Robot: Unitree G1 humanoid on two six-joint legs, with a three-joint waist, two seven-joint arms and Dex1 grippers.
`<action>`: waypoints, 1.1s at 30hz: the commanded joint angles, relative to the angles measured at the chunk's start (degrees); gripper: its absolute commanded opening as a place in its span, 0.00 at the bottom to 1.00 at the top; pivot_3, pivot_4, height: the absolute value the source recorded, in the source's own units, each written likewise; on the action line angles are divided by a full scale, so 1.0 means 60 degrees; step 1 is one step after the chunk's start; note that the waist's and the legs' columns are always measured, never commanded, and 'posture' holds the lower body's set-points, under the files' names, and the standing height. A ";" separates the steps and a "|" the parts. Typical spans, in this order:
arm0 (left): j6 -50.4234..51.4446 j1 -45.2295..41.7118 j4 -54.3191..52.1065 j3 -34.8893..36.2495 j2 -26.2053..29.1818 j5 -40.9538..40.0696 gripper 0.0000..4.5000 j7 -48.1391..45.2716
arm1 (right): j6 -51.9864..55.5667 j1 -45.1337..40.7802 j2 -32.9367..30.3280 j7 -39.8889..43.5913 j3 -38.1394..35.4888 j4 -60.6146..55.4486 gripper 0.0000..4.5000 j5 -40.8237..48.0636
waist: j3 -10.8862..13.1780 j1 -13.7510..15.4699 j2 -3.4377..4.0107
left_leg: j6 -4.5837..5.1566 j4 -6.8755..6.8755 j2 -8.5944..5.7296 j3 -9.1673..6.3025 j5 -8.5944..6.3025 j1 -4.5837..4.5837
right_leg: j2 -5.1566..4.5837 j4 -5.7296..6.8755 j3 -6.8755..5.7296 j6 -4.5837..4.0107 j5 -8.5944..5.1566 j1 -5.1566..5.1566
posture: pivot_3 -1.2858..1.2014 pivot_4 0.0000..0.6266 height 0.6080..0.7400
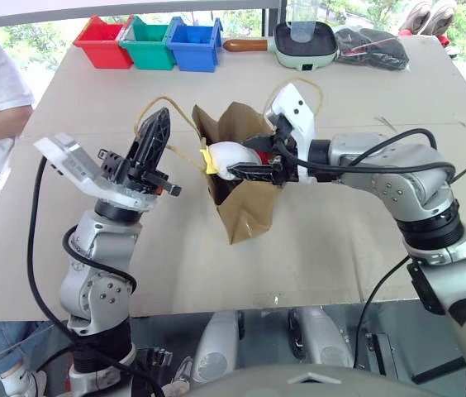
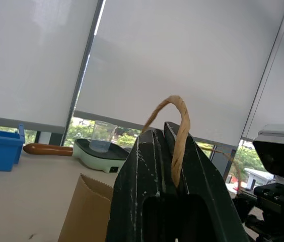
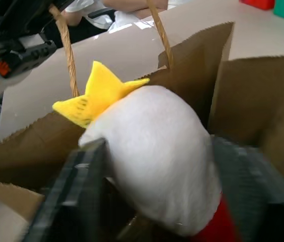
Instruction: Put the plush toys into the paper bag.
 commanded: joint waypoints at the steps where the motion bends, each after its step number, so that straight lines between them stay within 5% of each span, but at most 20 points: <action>1: -0.0227 0.0067 -0.0359 0.0141 0.0102 -0.0070 0.00 -0.0112 | 0.0258 -0.0229 -0.0105 0.0485 -0.0974 -0.0896 0.91 0.0724 | 0.0000 0.0007 -0.0001 | 0.0000 0.0000 0.0000 -0.0002 0.0000 0.0000 | -0.0001 0.0000 0.0000 0.0000 0.0000 0.0000 | 0.52 0.24 1.00; 12: -0.0228 -0.0246 0.0069 0.0485 0.0511 -0.0191 0.00 -0.0309 | 0.2117 0.0163 -0.1001 -0.1710 -0.5721 -0.1062 0.91 0.5386 | 0.0004 0.0076 -0.0007 | 0.0001 0.0000 -0.0002 -0.0003 0.0000 -0.0005 | -0.0004 -0.0008 -0.0008 -0.0001 0.0000 0.0006 | 0.52 0.24 1.00; 19: -0.0161 -0.0393 0.0293 0.0552 0.0654 -0.0247 0.00 -0.0506 | 0.2322 0.0980 -0.1360 -0.2926 -0.5443 -0.0990 0.91 0.5280 | 0.0005 -0.0021 -0.0006 | 0.0002 -0.0002 0.0001 0.0015 -0.0001 0.0003 | 0.0005 -0.0012 0.0007 0.0000 0.0000 0.0010 | 0.52 0.24 1.00; 25: -0.0062 -0.0732 0.0585 0.0410 0.0798 -0.0214 0.00 -0.0747 | 0.1592 0.0469 0.0425 -0.2313 -0.3826 0.0232 0.91 0.4215 | 0.0004 -0.0028 -0.0007 | 0.0001 -0.0003 0.0007 0.0014 0.0000 0.0007 | 0.0020 -0.0006 0.0011 -0.0001 0.0000 0.0009 | 0.52 0.24 1.00; 28: -0.0048 -0.0837 0.0590 0.0389 0.0829 -0.0172 0.00 -0.0746 | 0.1338 0.0225 0.1013 -0.1957 -0.3669 0.0859 0.72 0.4049 | 0.0004 0.0017 -0.0009 | 0.0001 -0.0002 0.0004 0.0012 0.0000 -0.0003 | 0.0014 -0.0015 0.0007 0.0000 0.0001 0.0006 | 0.52 0.24 1.00; 33: -0.0064 -0.0868 0.0468 0.0388 0.0799 -0.0172 0.00 -0.0603 | 0.0694 0.0243 0.1792 -0.1219 -0.4105 0.0698 0.20 0.4467 | 0.0004 0.0026 -0.0009 | 0.0001 -0.0003 0.0000 0.0005 0.0000 -0.0008 | 0.0000 -0.0026 -0.0001 0.0001 0.0001 0.0008 | 0.52 0.24 1.00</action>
